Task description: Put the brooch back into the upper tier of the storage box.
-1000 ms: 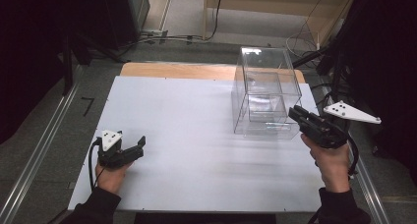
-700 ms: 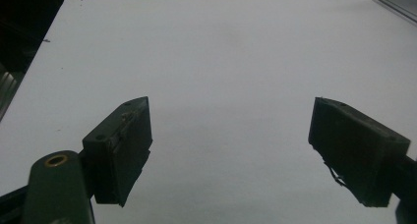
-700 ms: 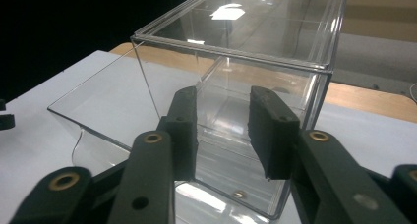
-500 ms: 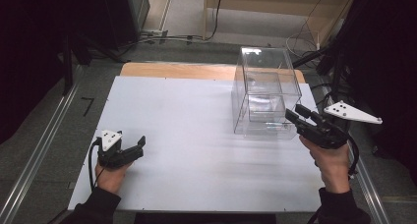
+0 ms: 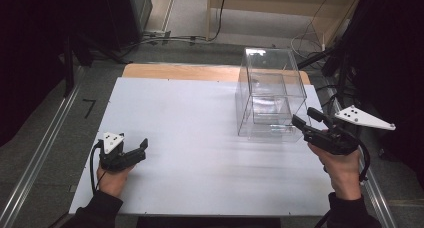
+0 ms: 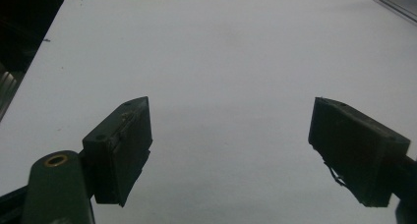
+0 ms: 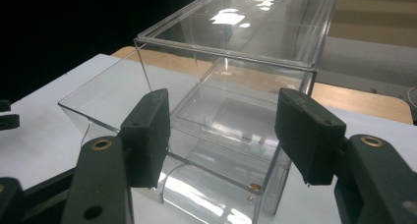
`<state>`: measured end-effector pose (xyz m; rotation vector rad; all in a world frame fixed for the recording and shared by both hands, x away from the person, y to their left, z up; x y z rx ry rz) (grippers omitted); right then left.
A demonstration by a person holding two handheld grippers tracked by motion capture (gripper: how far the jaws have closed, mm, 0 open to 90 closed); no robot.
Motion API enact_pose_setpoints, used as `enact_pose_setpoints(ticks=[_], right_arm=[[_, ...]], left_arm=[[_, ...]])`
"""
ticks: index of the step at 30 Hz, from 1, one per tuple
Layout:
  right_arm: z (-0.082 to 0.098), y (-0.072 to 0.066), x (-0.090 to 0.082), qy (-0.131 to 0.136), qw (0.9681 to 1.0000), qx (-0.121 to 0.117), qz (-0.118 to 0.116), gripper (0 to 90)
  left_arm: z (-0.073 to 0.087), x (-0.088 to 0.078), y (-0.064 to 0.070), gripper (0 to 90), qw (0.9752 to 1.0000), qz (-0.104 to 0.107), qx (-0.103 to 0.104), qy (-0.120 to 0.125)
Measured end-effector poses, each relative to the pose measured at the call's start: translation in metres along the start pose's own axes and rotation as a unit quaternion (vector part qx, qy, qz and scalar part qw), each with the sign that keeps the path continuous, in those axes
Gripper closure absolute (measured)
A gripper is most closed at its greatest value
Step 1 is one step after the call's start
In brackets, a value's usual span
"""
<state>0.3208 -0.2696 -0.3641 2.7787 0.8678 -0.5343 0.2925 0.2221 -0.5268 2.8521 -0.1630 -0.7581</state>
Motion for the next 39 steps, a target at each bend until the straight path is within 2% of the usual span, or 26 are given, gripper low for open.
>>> enact_pose_setpoints(ticks=[19, 39], right_arm=[[0.004, 0.005, -0.017, 0.011, 0.9999, 0.006, 0.012, 35.8], [0.015, 0.019, -0.032, 0.013, 0.9990, 0.020, 0.037, 36.7]], left_arm=[[0.000, 0.000, 0.000, 17.5, 1.0000, -0.001, -0.001, 0.000], [0.000, 0.000, 0.000, 17.5, 1.0000, 0.001, -0.001, 0.001]])
Point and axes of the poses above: each handheld gripper's, and its own axes: x roughly forward along the jaws, z roughly out of its underside, y roughly to its right, the point moved 6 cm from there along x, roughly forward along the jaws, and after that the axes turned 9 degrees about -x, right-handed, at the moved point
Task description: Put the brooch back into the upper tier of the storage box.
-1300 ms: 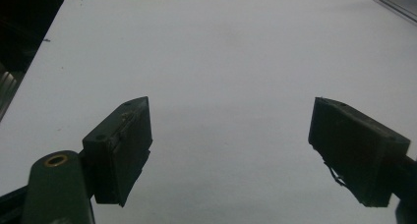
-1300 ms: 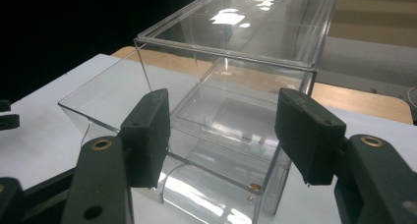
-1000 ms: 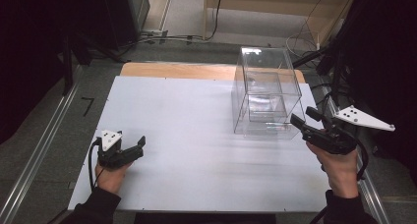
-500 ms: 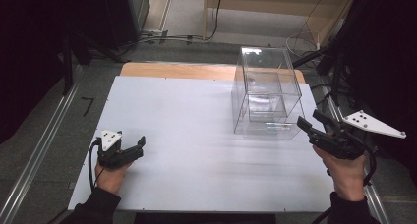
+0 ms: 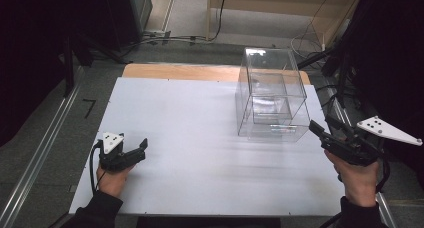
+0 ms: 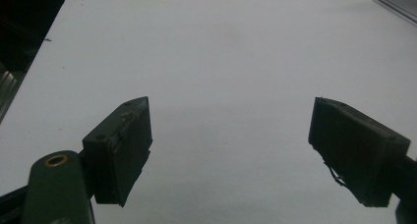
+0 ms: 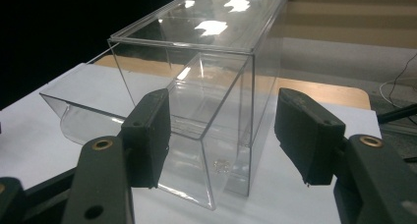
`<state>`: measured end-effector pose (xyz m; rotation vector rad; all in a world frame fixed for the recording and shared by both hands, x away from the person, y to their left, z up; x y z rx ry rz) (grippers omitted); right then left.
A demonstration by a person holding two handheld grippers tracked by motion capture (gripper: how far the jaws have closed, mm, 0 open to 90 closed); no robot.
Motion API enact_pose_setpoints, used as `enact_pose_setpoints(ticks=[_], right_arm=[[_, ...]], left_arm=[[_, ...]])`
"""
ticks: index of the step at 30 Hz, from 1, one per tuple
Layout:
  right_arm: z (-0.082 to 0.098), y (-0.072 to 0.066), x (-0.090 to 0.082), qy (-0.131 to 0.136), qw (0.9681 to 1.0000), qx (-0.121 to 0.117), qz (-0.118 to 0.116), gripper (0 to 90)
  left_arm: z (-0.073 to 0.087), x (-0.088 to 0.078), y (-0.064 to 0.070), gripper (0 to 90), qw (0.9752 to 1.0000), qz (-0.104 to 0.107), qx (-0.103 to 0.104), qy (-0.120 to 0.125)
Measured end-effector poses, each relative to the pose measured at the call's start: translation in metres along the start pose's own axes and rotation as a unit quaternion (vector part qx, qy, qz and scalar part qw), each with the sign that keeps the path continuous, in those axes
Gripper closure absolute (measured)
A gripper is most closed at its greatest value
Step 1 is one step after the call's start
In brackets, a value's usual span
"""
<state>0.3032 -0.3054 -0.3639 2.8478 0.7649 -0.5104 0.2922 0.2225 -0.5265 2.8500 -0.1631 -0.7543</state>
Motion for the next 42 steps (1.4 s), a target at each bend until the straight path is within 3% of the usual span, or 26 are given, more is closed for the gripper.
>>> enact_pose_setpoints(ticks=[25, 42], right_arm=[[0.013, 0.013, 0.001, -0.010, 0.9997, 0.009, 0.018, 37.0], [0.029, 0.025, 0.008, -0.029, 0.9987, 0.014, 0.039, 30.0]], left_arm=[[0.000, 0.000, 0.000, 17.5, 1.0000, 0.001, -0.001, 0.002], [0.000, 0.000, 0.000, 17.5, 1.0000, 0.001, -0.001, 0.002]])
Point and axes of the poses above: each handheld gripper's, and its own axes: x roughly forward along the jaws, z roughly out of its underside, y roughly to its right, the point moved 6 cm from there along x, roughly forward along the jaws, and after that the axes turned 9 degrees about -x, right-handed, at the moved point
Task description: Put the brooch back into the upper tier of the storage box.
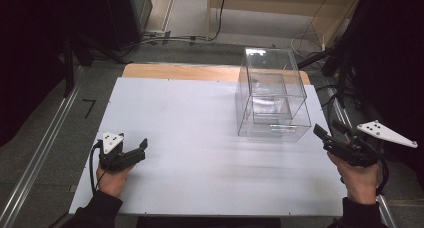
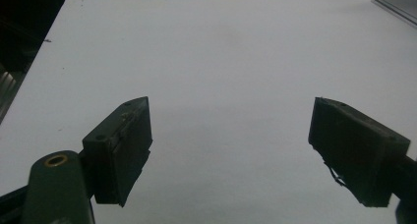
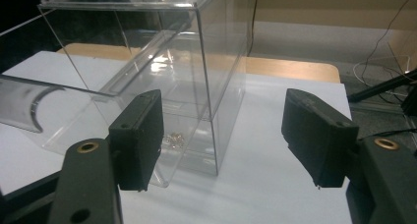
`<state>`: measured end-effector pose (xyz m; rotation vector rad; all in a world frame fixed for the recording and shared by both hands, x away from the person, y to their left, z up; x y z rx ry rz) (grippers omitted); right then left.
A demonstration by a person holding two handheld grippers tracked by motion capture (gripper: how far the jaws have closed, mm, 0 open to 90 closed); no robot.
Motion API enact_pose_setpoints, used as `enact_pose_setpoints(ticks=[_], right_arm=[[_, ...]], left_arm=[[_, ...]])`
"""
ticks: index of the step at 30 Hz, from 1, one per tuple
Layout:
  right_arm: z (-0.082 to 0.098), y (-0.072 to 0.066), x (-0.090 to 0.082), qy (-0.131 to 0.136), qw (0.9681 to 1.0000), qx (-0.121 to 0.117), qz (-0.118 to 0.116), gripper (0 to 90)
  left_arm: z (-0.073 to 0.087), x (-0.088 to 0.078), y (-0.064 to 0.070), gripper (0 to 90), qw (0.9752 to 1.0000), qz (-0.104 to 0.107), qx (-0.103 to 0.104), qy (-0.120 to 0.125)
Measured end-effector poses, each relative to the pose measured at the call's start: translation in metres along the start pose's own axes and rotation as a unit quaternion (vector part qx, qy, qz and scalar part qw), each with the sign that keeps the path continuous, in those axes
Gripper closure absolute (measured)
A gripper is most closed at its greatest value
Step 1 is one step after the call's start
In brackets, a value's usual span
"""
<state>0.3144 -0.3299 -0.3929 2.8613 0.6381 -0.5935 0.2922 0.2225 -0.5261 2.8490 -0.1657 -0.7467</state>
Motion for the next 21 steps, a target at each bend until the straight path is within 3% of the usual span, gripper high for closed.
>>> enact_pose_setpoints(ticks=[14, 21], right_arm=[[0.014, 0.005, 0.009, -0.007, 0.9999, 0.000, 0.015, 28.1], [0.026, 0.003, 0.019, -0.024, 0.9995, -0.009, 0.019, 27.9]], left_arm=[[0.000, 0.000, 0.000, 17.5, 1.0000, 0.000, 0.001, 0.000], [0.000, 0.000, 0.000, 17.5, 1.0000, 0.000, 0.000, -0.001]])
Point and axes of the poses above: each handheld gripper's, and its own axes: x roughly forward along the jaws, z roughly out of its underside, y roughly to its right, the point moved 6 cm from there along x, roughly forward along the jaws, and after that the axes turned 9 degrees about -x, right-handed, at the moved point
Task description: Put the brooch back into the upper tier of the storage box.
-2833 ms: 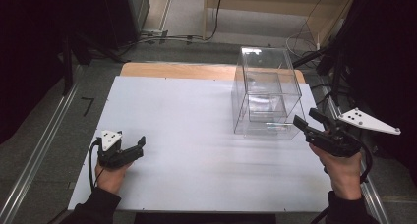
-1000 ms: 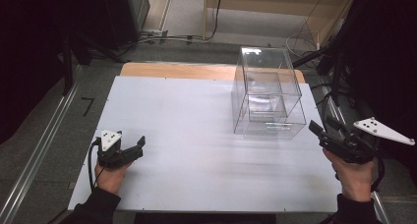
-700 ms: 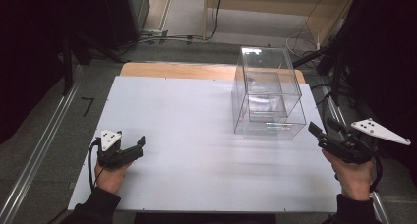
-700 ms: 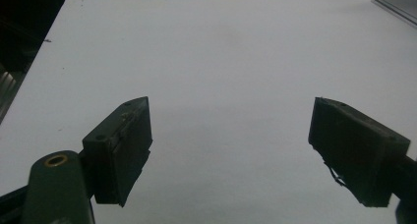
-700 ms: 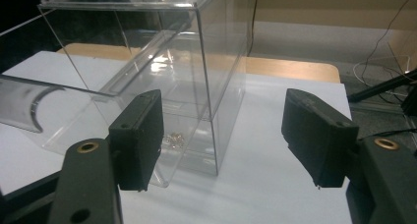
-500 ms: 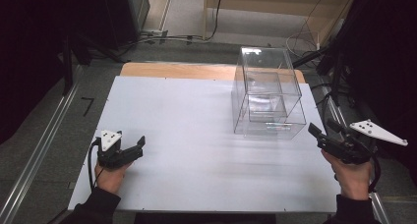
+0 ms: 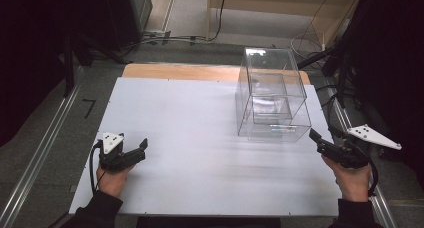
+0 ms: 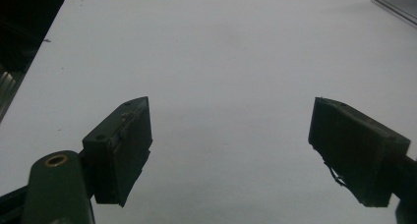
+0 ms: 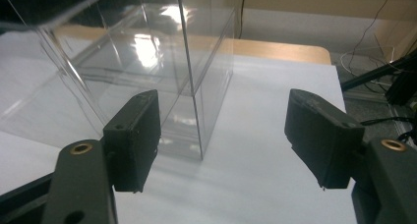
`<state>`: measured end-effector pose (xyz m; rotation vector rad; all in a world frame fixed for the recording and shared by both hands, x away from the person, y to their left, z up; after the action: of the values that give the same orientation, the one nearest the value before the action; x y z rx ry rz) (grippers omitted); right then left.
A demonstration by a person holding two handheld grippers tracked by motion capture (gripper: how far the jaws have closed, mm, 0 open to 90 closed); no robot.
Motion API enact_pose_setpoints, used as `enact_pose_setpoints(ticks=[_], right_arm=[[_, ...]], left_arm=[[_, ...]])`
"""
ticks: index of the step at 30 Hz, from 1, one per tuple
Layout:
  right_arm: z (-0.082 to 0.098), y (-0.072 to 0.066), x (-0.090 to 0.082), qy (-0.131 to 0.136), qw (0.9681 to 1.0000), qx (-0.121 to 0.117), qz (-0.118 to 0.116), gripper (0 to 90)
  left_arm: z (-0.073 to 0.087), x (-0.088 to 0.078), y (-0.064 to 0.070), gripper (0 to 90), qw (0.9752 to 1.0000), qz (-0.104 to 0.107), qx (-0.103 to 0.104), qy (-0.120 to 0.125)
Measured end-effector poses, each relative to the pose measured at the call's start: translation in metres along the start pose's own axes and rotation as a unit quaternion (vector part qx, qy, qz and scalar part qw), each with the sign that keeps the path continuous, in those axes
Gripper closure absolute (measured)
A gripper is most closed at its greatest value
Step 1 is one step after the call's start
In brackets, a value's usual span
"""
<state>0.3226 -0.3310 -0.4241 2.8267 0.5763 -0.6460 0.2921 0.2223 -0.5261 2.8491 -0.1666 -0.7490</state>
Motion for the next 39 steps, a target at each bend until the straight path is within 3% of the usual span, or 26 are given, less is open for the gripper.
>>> enact_pose_setpoints(ticks=[16, 39], right_arm=[[0.017, -0.002, 0.013, -0.017, 0.9998, -0.005, 0.012, 27.9], [0.041, -0.005, 0.023, -0.040, 0.9991, -0.002, 0.011, 27.9]], left_arm=[[0.000, 0.000, 0.000, 17.5, 1.0000, 0.000, 0.000, 0.001], [0.000, 0.000, 0.000, 17.5, 1.0000, 0.000, 0.001, 0.000]])
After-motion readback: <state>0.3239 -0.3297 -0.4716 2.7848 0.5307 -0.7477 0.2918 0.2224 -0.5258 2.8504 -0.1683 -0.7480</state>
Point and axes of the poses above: each handheld gripper's, and its own axes: x roughly forward along the jaws, z roughly out of its underside, y roughly to its right, the point moved 6 cm from there along x, roughly forward along the jaws, and after that the axes turned 9 degrees about -x, right-handed, at the moved point
